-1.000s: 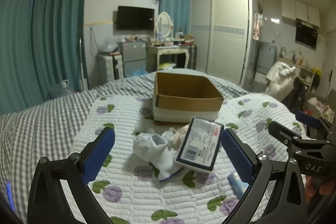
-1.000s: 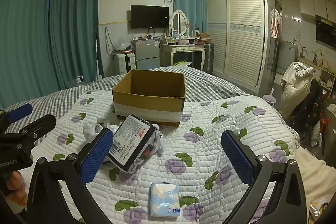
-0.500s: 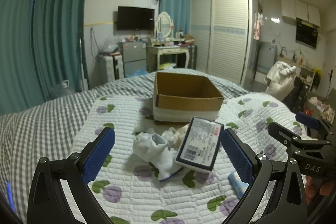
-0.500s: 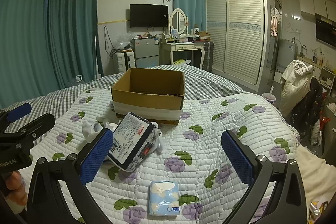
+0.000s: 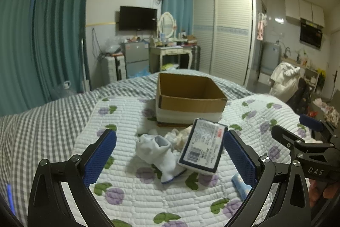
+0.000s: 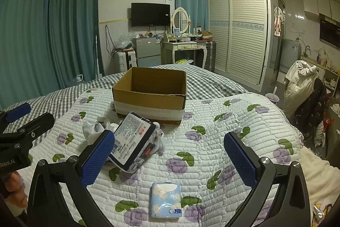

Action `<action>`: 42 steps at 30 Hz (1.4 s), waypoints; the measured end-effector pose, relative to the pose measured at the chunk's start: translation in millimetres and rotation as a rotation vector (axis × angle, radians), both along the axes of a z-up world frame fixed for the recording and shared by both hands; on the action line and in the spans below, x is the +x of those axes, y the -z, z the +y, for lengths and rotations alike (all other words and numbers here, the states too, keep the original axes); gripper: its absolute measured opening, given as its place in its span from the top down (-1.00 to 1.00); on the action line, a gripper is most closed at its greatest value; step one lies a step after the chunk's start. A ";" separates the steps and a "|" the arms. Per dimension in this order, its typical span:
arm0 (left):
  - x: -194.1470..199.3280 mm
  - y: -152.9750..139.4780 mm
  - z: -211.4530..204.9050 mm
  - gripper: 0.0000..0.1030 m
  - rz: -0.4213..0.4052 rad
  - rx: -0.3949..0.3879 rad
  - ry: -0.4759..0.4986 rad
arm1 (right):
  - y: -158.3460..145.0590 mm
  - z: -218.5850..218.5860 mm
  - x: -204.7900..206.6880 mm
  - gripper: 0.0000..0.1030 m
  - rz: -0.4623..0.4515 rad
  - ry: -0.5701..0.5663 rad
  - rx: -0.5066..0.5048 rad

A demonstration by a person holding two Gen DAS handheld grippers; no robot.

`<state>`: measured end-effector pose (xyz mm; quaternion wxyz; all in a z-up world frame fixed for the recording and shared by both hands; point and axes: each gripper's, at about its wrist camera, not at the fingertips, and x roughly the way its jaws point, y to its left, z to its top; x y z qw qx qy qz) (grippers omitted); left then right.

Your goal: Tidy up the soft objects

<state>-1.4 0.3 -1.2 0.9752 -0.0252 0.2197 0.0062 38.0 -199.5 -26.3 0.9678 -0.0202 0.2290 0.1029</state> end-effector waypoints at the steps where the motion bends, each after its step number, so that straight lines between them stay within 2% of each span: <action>1: -0.2 0.1 0.1 -1.00 -0.001 0.000 0.000 | 0.0 0.1 0.0 -1.00 0.000 0.000 0.000; 42: -2.9 2.5 0.3 -1.00 -0.006 0.011 0.006 | 1.1 -2.6 -0.2 -1.00 0.007 0.001 -0.004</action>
